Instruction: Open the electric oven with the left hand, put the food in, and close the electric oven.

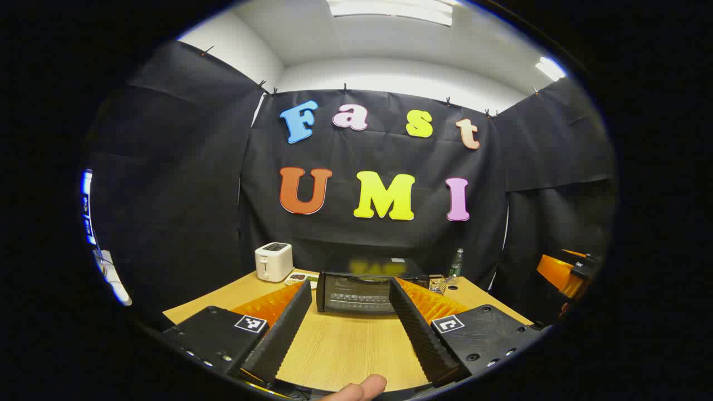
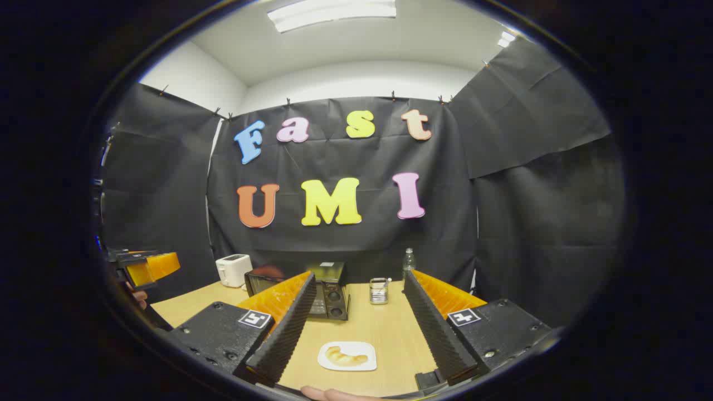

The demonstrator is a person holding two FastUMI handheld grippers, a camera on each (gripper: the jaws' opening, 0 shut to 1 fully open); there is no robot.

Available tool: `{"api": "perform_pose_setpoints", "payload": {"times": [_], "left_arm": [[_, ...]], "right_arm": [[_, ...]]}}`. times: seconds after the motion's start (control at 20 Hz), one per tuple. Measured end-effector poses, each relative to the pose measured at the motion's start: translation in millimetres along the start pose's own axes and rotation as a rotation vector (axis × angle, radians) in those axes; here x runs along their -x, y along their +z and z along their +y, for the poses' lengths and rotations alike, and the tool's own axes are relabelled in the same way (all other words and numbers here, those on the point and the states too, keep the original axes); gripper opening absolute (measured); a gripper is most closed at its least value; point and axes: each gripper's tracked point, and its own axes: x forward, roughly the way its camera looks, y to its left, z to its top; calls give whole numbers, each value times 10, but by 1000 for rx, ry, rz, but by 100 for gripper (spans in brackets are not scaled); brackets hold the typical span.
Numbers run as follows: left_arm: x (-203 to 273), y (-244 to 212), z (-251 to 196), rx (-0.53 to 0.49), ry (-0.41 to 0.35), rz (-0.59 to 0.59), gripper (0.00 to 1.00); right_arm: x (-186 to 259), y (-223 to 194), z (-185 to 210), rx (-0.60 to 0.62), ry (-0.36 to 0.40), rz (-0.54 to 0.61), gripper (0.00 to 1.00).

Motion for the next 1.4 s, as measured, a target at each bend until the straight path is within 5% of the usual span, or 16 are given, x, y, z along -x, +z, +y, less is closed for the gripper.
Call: {"api": "perform_pose_setpoints", "payload": {"times": [0.65, 1.4], "left_arm": [[-370, 22, -58, -21, -26, -20, 93], [-2650, -863, -509, -11, -151, 213, 94]], "right_arm": [[-136, -306, -126, -42, -9, 47, 96], [-83, -319, -740, 1, -85, 1, 96]]}}
